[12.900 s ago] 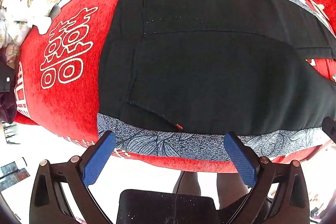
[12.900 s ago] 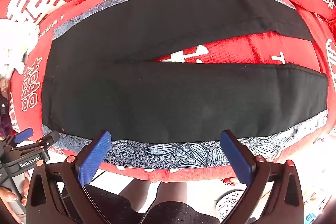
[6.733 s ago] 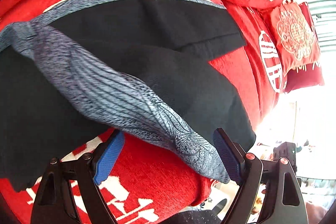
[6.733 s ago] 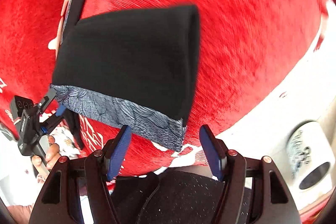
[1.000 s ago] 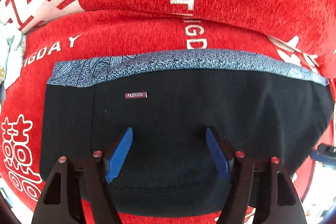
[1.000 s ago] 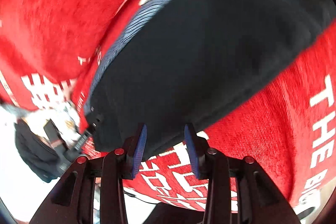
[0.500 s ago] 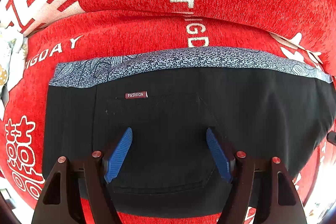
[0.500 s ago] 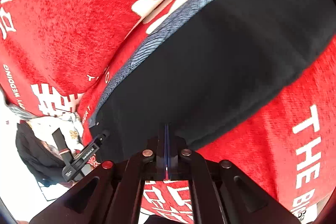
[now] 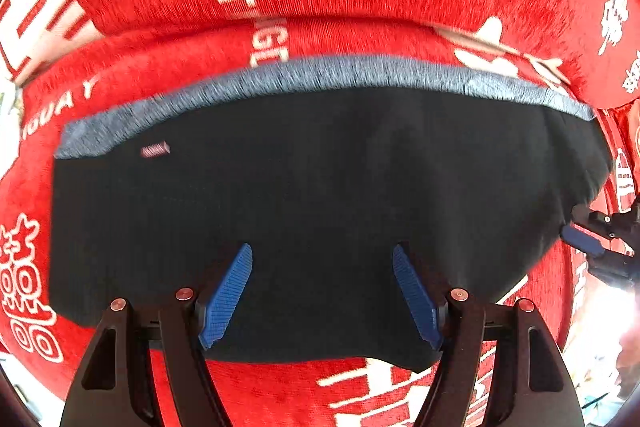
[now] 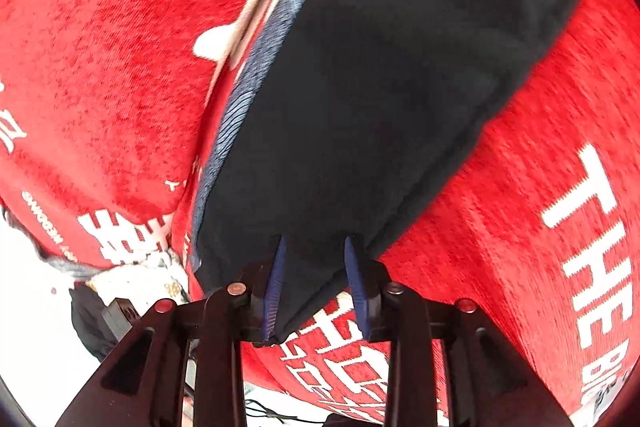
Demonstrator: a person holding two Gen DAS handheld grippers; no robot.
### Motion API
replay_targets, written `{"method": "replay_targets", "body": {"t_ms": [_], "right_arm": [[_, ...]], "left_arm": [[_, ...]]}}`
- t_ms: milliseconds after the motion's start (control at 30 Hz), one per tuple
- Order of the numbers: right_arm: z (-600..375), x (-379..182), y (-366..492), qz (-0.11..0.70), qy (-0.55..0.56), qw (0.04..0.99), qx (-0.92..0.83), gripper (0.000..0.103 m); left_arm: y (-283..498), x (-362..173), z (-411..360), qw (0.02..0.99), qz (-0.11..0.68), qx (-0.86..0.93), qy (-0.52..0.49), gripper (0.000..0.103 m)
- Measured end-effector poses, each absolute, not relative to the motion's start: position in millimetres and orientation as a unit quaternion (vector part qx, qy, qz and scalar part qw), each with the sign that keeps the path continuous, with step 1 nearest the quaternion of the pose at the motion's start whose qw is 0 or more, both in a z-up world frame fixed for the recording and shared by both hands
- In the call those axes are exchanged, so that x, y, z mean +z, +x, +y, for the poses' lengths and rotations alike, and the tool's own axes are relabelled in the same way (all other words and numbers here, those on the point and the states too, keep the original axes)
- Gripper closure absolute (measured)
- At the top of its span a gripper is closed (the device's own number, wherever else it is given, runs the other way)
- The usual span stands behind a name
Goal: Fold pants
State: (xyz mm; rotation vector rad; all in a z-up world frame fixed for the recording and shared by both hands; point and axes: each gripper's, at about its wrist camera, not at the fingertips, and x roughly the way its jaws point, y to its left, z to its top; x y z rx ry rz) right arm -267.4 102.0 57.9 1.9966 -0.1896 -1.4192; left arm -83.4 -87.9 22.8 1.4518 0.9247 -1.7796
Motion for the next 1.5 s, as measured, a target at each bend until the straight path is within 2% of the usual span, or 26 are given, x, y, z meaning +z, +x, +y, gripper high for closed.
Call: {"method": "replay_targets", "body": {"t_ms": [100, 267, 300, 333, 367, 467, 533, 600, 667, 700, 833, 933, 1000, 1133, 1333, 1367, 1433, 1500], "right_arm": [[108, 60, -270, -0.066, 0.762, 0.327, -0.554, 0.062], [103, 51, -282, -0.082, 0.754, 0.336, -0.558, 0.061], [99, 48, -283, -0.083, 0.756, 0.338, -0.554, 0.069], [94, 48, -283, -0.077, 0.758, 0.337, -0.553, 0.084], [86, 52, -282, -0.049, 0.758, 0.338, -0.556, 0.094], [79, 82, -280, 0.007, 0.725, 0.378, -0.576, 0.094], [81, 86, -276, 0.032, 0.718, 0.384, -0.579, 0.094], [86, 69, -273, 0.07, 0.723, 0.367, -0.581, 0.094], [91, 52, -271, 0.081, 0.723, 0.365, -0.581, 0.095], [93, 53, -272, 0.072, 0.721, 0.367, -0.583, 0.094], [110, 72, -281, 0.064, 0.725, 0.361, -0.583, 0.077], [133, 95, -309, 0.055, 0.712, 0.348, -0.608, 0.071], [153, 108, -342, 0.046, 0.696, 0.323, -0.639, 0.059], [185, 116, -406, -0.01, 0.677, 0.264, -0.687, 0.059], [216, 92, -490, -0.057, 0.671, 0.195, -0.713, 0.059], [218, 83, -503, -0.067, 0.679, 0.195, -0.705, 0.061], [216, 75, -517, -0.071, 0.693, 0.198, -0.69, 0.089], [213, 85, -519, -0.054, 0.685, 0.222, -0.691, 0.094]], "left_arm": [[-82, 18, -89, 0.332, 0.365, -0.675, 0.549, 0.029], [-82, 14, -86, 0.327, 0.357, -0.677, 0.555, 0.029], [-83, 12, -85, 0.327, 0.351, -0.676, 0.559, 0.029], [-85, 12, -83, 0.327, 0.349, -0.675, 0.561, 0.029], [-84, 13, -83, 0.323, 0.351, -0.675, 0.563, 0.029], [-80, 14, -79, 0.316, 0.357, -0.676, 0.562, 0.029], [-80, 12, -72, 0.316, 0.333, -0.682, 0.569, 0.029], [-89, 8, -56, 0.318, 0.268, -0.692, 0.59, 0.028], [-94, 6, -51, 0.322, 0.247, -0.695, 0.593, 0.028], [-93, 7, -54, 0.324, 0.26, -0.69, 0.592, 0.028], [-93, 13, -65, 0.331, 0.295, -0.667, 0.599, 0.028], [-104, 30, -69, 0.33, 0.308, -0.676, 0.582, 0.028], [-124, 40, -67, 0.326, 0.305, -0.688, 0.572, 0.028], [-170, 29, -66, 0.324, 0.3, -0.689, 0.574, 0.028], [-206, 4, -58, 0.36, 0.296, -0.661, 0.588, 0.028], [-208, 2, -56, 0.366, 0.289, -0.661, 0.587, 0.026], [-210, 2, -56, 0.372, 0.285, -0.66, 0.587, 0.025], [-210, 1, -57, 0.375, 0.287, -0.657, 0.588, 0.021]]}}
